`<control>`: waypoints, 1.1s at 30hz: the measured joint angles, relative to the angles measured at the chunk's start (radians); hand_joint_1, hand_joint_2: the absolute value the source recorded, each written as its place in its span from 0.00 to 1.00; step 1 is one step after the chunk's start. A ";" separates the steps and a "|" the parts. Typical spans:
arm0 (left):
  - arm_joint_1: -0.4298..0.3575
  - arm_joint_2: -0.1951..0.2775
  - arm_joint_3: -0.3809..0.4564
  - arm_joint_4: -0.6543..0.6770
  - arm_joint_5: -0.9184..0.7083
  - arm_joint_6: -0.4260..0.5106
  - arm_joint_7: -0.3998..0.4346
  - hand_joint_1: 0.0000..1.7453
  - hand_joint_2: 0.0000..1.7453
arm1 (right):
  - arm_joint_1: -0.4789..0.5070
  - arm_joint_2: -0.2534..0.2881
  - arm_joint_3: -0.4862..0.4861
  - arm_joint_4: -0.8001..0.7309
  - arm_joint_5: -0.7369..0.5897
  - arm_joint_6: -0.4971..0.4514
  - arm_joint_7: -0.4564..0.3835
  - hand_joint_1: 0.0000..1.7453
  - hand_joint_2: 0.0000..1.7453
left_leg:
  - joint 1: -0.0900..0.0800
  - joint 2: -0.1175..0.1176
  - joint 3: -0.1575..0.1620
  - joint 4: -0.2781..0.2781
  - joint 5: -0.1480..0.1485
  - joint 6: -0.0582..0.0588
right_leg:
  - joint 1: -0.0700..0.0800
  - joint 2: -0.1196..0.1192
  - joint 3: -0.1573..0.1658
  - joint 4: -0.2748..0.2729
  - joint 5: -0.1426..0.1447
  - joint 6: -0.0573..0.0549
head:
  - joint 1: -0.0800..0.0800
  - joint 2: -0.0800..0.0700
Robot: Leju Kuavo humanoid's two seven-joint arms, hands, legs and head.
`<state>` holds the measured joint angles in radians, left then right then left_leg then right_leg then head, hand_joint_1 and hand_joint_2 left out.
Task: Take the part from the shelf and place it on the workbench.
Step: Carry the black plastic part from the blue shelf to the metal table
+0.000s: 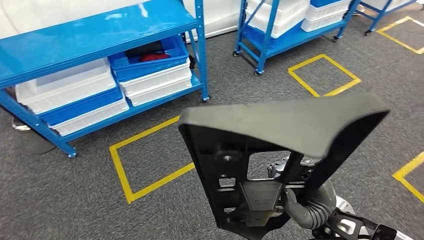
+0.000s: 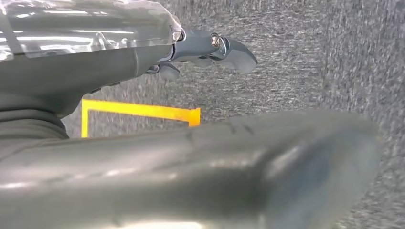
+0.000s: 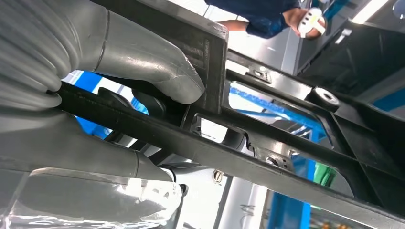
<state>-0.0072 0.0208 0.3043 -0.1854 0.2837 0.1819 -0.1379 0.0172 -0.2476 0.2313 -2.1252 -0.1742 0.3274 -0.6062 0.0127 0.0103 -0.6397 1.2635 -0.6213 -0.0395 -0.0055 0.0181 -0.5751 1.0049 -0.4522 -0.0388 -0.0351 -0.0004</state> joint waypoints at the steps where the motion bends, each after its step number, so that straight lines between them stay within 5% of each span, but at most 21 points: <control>1: 0.001 -0.001 0.000 0.000 -0.006 -0.004 0.000 0.00 0.00 | 0.000 0.001 -0.005 0.001 -0.014 0.006 0.010 1.00 1.00 | 0.000 -0.002 -0.013 0.026 0.000 0.002 | 0.001 0.013 -0.001 0.001 0.001 -0.001 | 0.000 0.000; 3: 0.003 -0.003 -0.001 0.000 -0.021 -0.018 -0.005 0.00 0.00 | 0.000 0.001 -0.026 0.005 -0.043 0.018 0.024 1.00 1.00 | 0.000 -0.010 0.018 -0.044 0.058 0.009 | 0.003 0.039 -0.001 0.004 0.002 0.000 | 0.000 0.000; 5: 0.004 -0.005 -0.002 0.000 -0.037 -0.036 -0.012 0.00 0.00 | 0.003 -0.002 -0.059 0.011 -0.068 0.031 0.029 1.00 1.00 | 0.000 -0.057 0.080 -0.187 0.126 0.021 | 0.004 0.061 -0.003 0.009 0.002 0.004 | 0.000 0.000; 7: 0.005 -0.006 -0.003 0.000 -0.048 -0.047 -0.019 0.00 0.00 | 0.011 -0.006 -0.093 0.018 -0.085 0.045 0.026 1.00 1.00 | 0.000 -0.097 0.109 -0.259 0.144 0.027 | 0.000 0.083 -0.014 0.013 0.006 0.015 | 0.000 0.000; 8: 0.004 -0.007 -0.004 0.000 -0.052 -0.051 -0.021 0.00 0.00 | 0.017 -0.009 -0.109 0.022 -0.093 0.051 0.024 1.00 1.00 | -0.002 -0.097 0.111 -0.266 0.143 0.030 | -0.002 0.095 -0.019 0.012 0.009 0.023 | 0.000 0.000; 10: 0.003 -0.009 -0.005 0.000 -0.062 -0.055 -0.026 0.00 0.00 | 0.027 -0.014 -0.137 0.032 -0.106 0.061 0.020 1.00 1.00 | 0.000 -0.072 0.115 -0.278 0.150 0.039 | -0.004 0.100 -0.026 0.012 0.013 0.037 | 0.000 0.000; 12: 0.003 -0.011 -0.009 0.000 -0.075 -0.053 -0.032 0.00 0.00 | 0.031 -0.017 -0.163 0.048 -0.125 0.068 0.013 1.00 1.00 | 0.004 -0.043 0.120 -0.292 0.157 0.051 | -0.001 0.052 -0.049 0.059 -0.019 0.048 | 0.000 0.000; 14: 0.004 -0.011 -0.016 0.000 -0.086 -0.045 -0.040 0.00 0.00 | 0.039 -0.019 -0.188 0.069 -0.146 0.083 -0.009 1.00 1.00 | 0.001 -0.015 0.120 -0.294 0.158 0.058 | -0.004 0.002 -0.109 0.183 -0.085 0.056 | 0.000 0.000; 16: 0.007 -0.010 -0.022 0.000 -0.094 -0.039 -0.048 0.00 0.00 | 0.057 -0.023 -0.210 0.089 -0.156 0.108 -0.039 1.00 1.00 | 0.000 0.012 0.118 -0.293 0.156 0.057 | -0.012 -0.010 -0.156 0.283 -0.118 0.065 | 0.000 0.000; 17: 0.008 -0.009 -0.024 0.000 -0.095 -0.038 -0.052 0.00 0.00 | 0.066 -0.026 -0.219 0.096 -0.158 0.118 -0.050 1.00 1.00 | 0.000 0.025 0.119 -0.292 0.155 0.056 | -0.015 -0.013 -0.153 0.280 -0.106 0.069 | 0.000 0.000; 19: 0.007 -0.006 -0.026 0.000 -0.097 -0.037 -0.057 0.00 0.00 | 0.077 -0.033 -0.230 0.106 -0.158 0.129 -0.062 1.00 1.00 | 0.000 0.048 0.123 -0.289 0.149 0.049 | -0.020 -0.037 -0.086 0.162 -0.045 0.072 | 0.000 0.000; 22: 0.005 0.004 -0.028 0.000 -0.105 -0.043 -0.071 0.00 0.00 | 0.105 -0.038 -0.237 0.103 -0.136 0.132 -0.079 1.00 1.00 | -0.007 0.073 0.128 -0.279 0.136 0.031 | -0.011 -0.078 -0.008 0.018 -0.008 0.055 | 0.000 0.000; 25: 0.001 0.020 -0.029 0.000 -0.116 -0.058 -0.080 0.00 0.00 | 0.156 -0.034 -0.227 0.075 -0.084 0.099 -0.088 1.00 1.00 | -0.006 0.086 0.134 -0.276 0.126 0.012 | -0.007 -0.053 -0.010 0.014 -0.011 0.032 | 0.000 0.000; 27: 0.001 0.028 -0.030 0.000 -0.125 -0.064 -0.082 0.00 0.00 | 0.172 -0.029 -0.208 0.055 -0.068 0.074 -0.090 1.00 1.00 | -0.001 0.053 0.119 -0.229 0.089 0.002 | -0.009 -0.034 -0.010 0.011 -0.007 0.018 | 0.000 0.000; 30: 0.005 0.035 -0.034 0.000 -0.134 -0.065 -0.083 0.00 0.00 | 0.175 -0.022 -0.185 0.043 -0.067 0.062 -0.091 1.00 1.00 | 0.001 0.003 0.031 -0.037 -0.006 0.000 | -0.006 -0.003 -0.012 0.010 -0.005 0.007 | 0.000 0.000; 32: 0.007 0.037 -0.036 0.000 -0.136 -0.065 -0.083 0.00 0.00 | 0.176 -0.020 -0.177 0.042 -0.069 0.061 -0.091 1.00 1.00 | 0.000 -0.002 -0.001 0.020 -0.007 0.004 | -0.002 0.023 -0.013 0.013 -0.004 0.005 | 0.000 0.000; 33: 0.007 0.038 -0.037 0.000 -0.137 -0.065 -0.083 0.00 0.00 | 0.176 -0.020 -0.174 0.042 -0.071 0.061 -0.091 1.00 1.00 | 0.000 -0.005 0.010 -0.011 0.022 0.008 | 0.000 0.037 -0.013 0.014 -0.004 0.005 | 0.000 0.000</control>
<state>-0.0002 0.0585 0.2677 -0.1854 0.1468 0.1170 -0.2206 0.1934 -0.2671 0.0569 -2.0833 -0.2453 0.3889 -0.6973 0.0127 0.0052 -0.6301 1.2526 -0.5989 -0.0319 -0.0059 0.0548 -0.5877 1.0190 -0.4560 -0.0338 -0.0355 -0.0004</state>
